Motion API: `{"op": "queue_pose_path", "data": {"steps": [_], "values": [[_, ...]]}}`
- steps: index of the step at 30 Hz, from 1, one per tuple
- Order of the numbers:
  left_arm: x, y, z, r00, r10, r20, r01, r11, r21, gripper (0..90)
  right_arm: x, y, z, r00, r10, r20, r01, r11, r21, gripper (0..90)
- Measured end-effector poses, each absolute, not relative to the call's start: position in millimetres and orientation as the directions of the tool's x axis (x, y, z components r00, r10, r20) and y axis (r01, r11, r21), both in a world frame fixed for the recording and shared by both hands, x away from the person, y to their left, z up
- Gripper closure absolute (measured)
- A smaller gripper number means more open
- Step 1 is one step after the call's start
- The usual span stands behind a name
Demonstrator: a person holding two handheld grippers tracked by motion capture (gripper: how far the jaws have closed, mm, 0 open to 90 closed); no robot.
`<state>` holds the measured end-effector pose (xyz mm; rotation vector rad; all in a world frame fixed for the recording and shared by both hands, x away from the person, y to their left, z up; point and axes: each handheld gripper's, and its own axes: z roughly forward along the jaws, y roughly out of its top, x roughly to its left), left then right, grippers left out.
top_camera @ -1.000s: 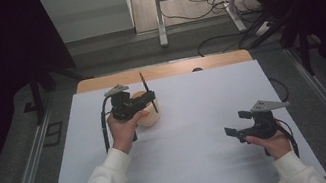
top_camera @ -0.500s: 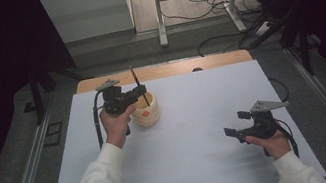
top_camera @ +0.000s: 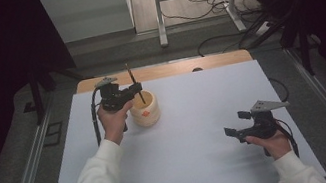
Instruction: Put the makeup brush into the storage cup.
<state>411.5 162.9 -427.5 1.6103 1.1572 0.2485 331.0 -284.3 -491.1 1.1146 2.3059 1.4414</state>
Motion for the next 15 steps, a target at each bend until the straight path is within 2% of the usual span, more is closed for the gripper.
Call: {"op": "queue_pose_path", "data": {"steps": [15], "values": [[422.3,167.5,-432.1,0.478,0.792,-0.380,0.550,0.068,0.832,83.3,331.4,-283.5,-492.0,-0.697,0.688,0.202,0.489,0.250,0.835,5.5]]}}
